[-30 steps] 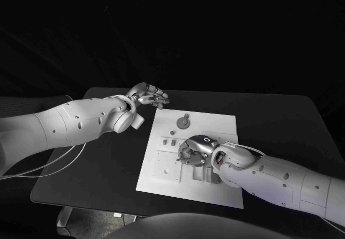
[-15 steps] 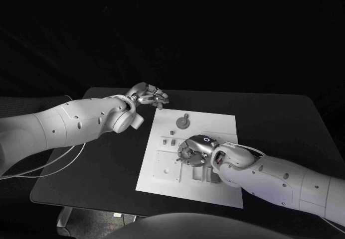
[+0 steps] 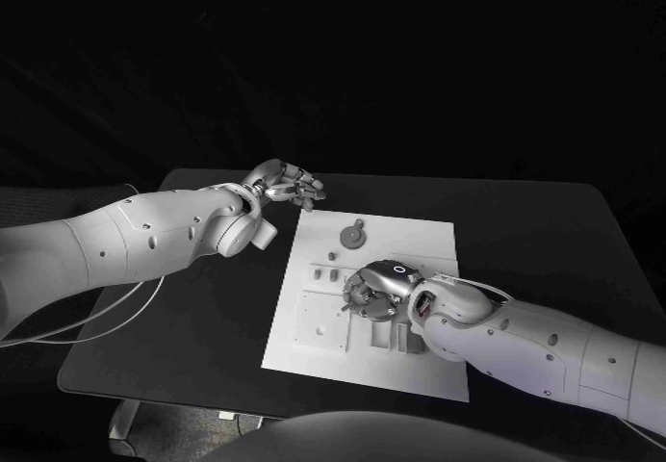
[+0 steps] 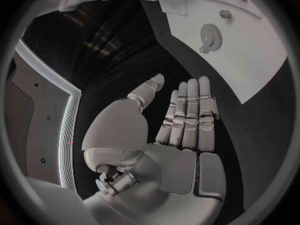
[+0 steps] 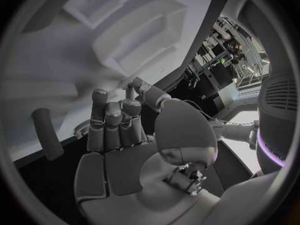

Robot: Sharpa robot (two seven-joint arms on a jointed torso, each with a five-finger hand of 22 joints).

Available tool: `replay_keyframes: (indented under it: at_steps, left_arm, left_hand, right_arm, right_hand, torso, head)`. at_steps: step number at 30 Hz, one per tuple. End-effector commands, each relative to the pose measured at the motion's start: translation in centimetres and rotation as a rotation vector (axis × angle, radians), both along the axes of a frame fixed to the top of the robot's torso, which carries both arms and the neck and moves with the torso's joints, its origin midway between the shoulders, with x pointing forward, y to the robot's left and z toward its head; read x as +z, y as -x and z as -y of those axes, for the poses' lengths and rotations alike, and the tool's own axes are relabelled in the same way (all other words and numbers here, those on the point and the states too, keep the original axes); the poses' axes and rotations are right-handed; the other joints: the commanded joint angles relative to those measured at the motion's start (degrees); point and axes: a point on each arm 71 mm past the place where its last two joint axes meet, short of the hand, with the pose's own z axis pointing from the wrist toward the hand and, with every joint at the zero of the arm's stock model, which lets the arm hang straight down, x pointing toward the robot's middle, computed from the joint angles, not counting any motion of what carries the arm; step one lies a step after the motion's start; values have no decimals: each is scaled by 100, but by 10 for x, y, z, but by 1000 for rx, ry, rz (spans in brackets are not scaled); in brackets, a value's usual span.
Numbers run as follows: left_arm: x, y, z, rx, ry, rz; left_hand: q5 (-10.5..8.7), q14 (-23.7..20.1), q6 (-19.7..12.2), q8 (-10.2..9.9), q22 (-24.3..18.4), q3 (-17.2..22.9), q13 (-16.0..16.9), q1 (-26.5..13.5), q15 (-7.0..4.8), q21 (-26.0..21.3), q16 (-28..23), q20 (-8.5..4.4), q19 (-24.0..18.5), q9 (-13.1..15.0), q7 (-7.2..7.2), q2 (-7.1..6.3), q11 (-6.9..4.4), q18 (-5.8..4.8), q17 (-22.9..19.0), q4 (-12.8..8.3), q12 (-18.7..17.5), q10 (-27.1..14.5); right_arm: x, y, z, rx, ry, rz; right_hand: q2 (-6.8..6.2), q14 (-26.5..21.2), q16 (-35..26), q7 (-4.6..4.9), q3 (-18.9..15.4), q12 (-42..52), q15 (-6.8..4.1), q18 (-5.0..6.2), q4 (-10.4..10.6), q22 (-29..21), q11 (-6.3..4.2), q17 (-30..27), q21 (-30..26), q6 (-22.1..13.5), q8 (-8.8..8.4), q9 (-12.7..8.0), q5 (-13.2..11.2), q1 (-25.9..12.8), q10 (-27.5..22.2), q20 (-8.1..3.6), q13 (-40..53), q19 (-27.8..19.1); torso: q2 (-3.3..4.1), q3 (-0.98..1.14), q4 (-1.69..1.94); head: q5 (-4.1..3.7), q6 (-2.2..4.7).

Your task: Assemble the parts on the task board

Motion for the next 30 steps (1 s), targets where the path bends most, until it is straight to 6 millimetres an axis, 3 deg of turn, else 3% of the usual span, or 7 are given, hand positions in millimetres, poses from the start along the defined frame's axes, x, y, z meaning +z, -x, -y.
replay_keyframes:
  at_steps: [1,17,30]
  left_arm:
    - [1,0,1,-7,3,7]
    - [1,0,1,-7,2,6]
    - [1,0,1,-7,2,4]
  left_hand:
    - [-11,15,-26,16,9,-36,-9,50,36,-28,-34,37,-14,-9,23,-6,23,115,10,-3,-39,19]
    - [-11,18,-27,17,11,-36,-8,54,36,-31,-42,38,-13,-11,23,-4,23,115,20,-3,-42,20]
    - [-11,21,-27,19,13,-37,-8,56,36,-32,-49,38,-12,-13,23,-1,23,116,28,-3,-44,22]
  right_arm:
    - [-2,1,1,2,12,-3]
    - [-2,0,2,-1,13,-3]
    - [-2,0,2,-2,16,2]
  right_hand:
    - [-54,-15,-18,1,-2,-18,17,79,-19,88,43,-8,-23,-25,-4,10,4,12,11,-2,-7,-31]
    - [-144,-40,-18,62,-20,-16,67,79,-20,91,100,-6,-33,-180,-94,-25,-12,85,-19,10,-4,-56]
    - [-135,-43,-11,69,-13,-6,84,79,-22,94,110,-3,-32,-155,-80,-21,5,138,-26,14,1,-59]
  torso:
    - [0,-1,-1]
    - [0,-1,2]
    - [0,-2,5]
  head:
    - [-4,-4]
    - [-18,-10]
    - [-22,-15]
